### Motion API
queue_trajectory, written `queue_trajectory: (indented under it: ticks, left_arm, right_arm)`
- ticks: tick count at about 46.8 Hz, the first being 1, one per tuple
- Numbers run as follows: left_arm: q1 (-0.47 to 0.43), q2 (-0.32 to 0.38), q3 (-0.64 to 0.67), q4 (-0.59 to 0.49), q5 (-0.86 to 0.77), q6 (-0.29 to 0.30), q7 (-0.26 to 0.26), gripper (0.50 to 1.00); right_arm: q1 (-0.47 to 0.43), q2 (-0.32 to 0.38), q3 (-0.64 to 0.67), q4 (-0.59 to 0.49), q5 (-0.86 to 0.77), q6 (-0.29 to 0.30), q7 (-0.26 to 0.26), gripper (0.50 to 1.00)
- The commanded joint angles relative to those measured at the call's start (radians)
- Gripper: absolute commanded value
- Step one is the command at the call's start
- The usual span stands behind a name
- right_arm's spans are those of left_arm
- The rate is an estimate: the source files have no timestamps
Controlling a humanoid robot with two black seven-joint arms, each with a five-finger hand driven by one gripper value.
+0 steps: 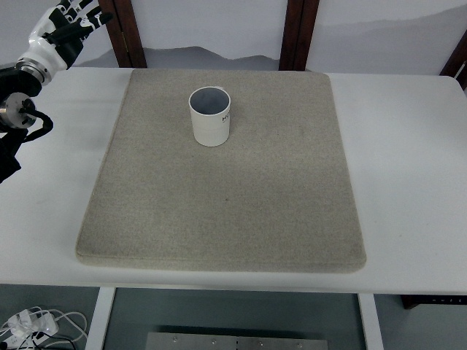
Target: Upright white cup
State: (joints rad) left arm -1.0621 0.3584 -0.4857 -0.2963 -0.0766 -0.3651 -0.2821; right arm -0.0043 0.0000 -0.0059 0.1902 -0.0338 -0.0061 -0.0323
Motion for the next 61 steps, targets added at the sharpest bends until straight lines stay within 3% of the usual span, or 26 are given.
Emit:
queue_trajectory:
  ticks: [1, 6, 11, 24, 37, 50, 61]
  left_arm:
    - [0.016, -0.007, -0.001, 0.032, -0.075, -0.078, 0.015, 0.999]
    - [0.044, -0.012, 0.001, 0.035, -0.173, -0.147, 0.027, 0.999]
    - [0.054, -0.033, -0.002, 0.039, -0.244, -0.149, 0.06, 0.999]
    - [0.068, -0.076, -0.011, 0.045, -0.339, -0.144, 0.08, 0.999]
    - [0.053, -0.124, -0.063, 0.046, -0.334, 0.0, 0.109, 0.999]
    - [0.011, -0.125, -0.062, 0.046, -0.327, 0.014, 0.127, 0.996]
    - [-0.025, -0.128, -0.063, 0.045, -0.33, 0.08, 0.129, 0.996]
  right_arm:
    - [0.0, 0.0, -0.003, 0.0, 0.0, 0.0, 0.0, 0.952]
    - [0.0, 0.0, -0.002, 0.0, 0.0, 0.0, 0.0, 0.952]
    - [0.0, 0.0, 0.0, 0.0, 0.0, 0.0, 0.0, 0.952]
    - [-0.002, 0.0, 0.006, 0.0, 0.002, 0.003, 0.0, 0.952]
    - [-0.002, 0.0, 0.006, 0.0, 0.002, 0.005, 0.0, 0.952]
    - [-0.002, 0.0, 0.004, 0.0, 0.002, 0.006, 0.0, 0.952]
    - [-0.002, 0.0, 0.004, 0.0, 0.002, 0.008, -0.001, 0.952]
